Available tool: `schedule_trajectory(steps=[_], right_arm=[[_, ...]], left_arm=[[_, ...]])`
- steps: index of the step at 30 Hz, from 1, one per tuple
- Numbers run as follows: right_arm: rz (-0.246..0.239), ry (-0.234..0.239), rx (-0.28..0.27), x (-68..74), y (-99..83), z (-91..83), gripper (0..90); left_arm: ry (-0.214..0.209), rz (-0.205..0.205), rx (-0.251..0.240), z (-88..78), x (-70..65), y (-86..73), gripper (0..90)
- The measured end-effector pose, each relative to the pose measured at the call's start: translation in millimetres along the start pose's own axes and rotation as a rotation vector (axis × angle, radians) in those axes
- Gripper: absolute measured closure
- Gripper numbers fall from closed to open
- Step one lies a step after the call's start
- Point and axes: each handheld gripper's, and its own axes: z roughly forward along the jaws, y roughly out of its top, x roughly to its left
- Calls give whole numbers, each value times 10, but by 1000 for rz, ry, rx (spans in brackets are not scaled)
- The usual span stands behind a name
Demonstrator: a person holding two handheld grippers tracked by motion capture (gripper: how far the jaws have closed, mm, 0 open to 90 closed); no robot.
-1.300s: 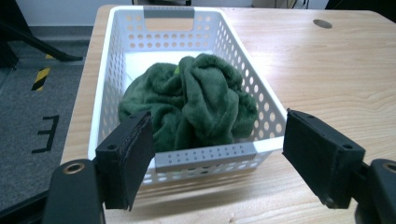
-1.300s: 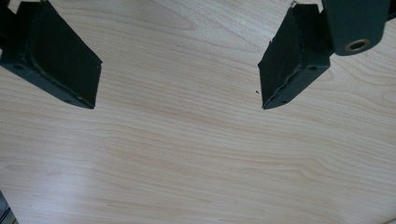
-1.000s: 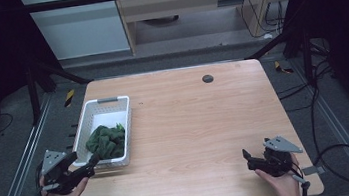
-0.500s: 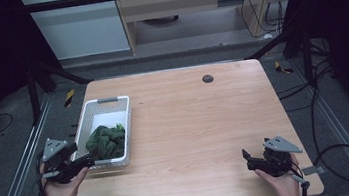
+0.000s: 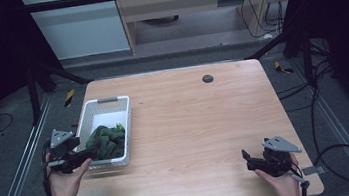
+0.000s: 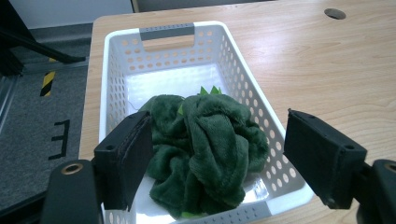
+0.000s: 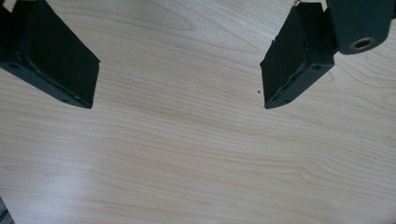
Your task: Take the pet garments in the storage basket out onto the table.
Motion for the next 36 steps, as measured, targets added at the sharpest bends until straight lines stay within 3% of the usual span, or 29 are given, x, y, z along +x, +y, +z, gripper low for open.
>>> schedule_trajectory(steps=[17,27,36], right_arm=[[-6,-6,6,-4,0,5,105],[-5,-4,14,0,-3,14,98],[2,-1,21,-2,-4,15,96]], left_arm=[[-2,31,78,230,-25,168,230],[-4,75,161,391,-53,260,228],[-9,64,196,523,-25,237,224]])
